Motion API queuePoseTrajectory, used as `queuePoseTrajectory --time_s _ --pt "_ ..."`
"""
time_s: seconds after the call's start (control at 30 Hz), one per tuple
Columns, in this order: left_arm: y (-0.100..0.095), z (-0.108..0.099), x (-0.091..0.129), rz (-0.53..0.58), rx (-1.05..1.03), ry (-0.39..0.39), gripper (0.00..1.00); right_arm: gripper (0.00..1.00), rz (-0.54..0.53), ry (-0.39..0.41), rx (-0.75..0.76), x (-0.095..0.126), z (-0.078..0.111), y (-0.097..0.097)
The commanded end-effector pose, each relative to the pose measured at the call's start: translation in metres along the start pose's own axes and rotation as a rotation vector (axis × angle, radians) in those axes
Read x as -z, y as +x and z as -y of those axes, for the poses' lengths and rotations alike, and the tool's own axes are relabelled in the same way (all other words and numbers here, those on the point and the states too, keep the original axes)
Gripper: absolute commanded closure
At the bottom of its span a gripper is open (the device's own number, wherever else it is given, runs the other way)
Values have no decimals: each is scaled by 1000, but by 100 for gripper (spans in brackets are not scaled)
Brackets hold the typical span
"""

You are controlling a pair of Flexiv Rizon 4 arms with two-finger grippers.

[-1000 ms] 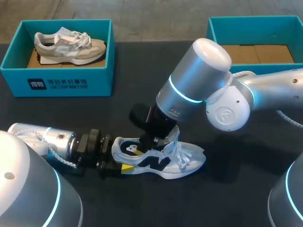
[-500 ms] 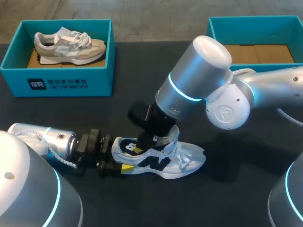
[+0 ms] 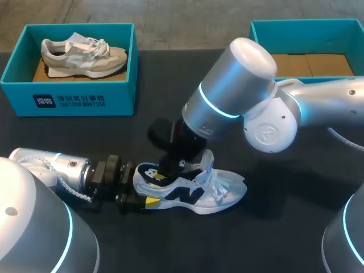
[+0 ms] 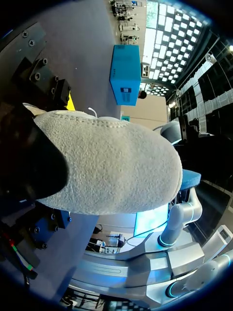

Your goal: Take the shoe out of the shoebox, open the shoe tongue, remove and reinsert the insole, then place the shoe into the shoebox

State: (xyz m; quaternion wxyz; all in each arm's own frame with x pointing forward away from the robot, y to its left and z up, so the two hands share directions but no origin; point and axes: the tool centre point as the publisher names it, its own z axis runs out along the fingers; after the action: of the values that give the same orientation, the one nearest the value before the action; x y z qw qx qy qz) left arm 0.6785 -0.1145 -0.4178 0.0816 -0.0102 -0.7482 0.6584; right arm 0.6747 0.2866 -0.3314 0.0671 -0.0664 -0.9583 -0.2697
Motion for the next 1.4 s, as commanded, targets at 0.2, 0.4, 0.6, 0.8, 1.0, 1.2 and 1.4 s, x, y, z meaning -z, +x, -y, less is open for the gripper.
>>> queuePoseTrajectory --time_s 0.2,0.4,0.6,0.8,1.0,1.2,1.4 --pt "0 -2 -1 2 0 -1 100 100 6 -48 30 6 -4 1" --pt "0 -2 -1 2 0 -1 100 100 -10 -73 81 3 -17 0" --pt "0 -2 -1 2 0 -1 100 100 -28 -68 109 -2 -29 -1" --pt "0 -2 -1 2 0 -1 100 100 -45 -62 115 -6 -28 -4" --pt "0 -2 -1 2 0 -1 100 68 -47 -57 106 -1 -21 -1" --pt "0 -2 -1 2 0 -1 100 67 -46 -47 90 4 -12 2" --pt "0 -2 -1 2 0 -1 100 78 -73 -41 85 6 -3 2"
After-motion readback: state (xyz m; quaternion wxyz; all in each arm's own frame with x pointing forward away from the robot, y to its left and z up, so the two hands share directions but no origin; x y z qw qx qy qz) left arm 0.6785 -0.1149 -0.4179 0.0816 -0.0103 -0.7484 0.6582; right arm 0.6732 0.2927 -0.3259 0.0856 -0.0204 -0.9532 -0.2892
